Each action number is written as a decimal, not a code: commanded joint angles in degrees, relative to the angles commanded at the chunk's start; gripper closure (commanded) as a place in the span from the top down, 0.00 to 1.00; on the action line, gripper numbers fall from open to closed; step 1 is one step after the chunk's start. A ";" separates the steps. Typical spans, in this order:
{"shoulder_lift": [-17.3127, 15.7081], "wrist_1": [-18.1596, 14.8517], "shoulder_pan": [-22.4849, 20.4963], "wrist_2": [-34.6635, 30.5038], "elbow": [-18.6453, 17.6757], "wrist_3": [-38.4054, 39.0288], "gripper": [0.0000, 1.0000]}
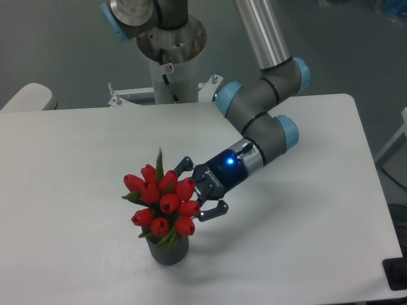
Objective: Insert the flowers into the vase
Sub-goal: 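Open the gripper to release the bouquet and pull back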
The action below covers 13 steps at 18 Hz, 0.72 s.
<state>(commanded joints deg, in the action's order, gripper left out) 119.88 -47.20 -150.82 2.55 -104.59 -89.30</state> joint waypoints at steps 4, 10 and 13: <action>0.35 0.09 0.00 0.00 0.26 -0.17 1.00; 0.44 1.23 -0.61 -2.10 0.70 -1.93 1.00; 0.35 1.41 -0.88 -3.25 0.79 -2.20 1.00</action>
<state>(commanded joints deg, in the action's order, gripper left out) 120.24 -45.79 -151.70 -0.70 -103.80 -91.49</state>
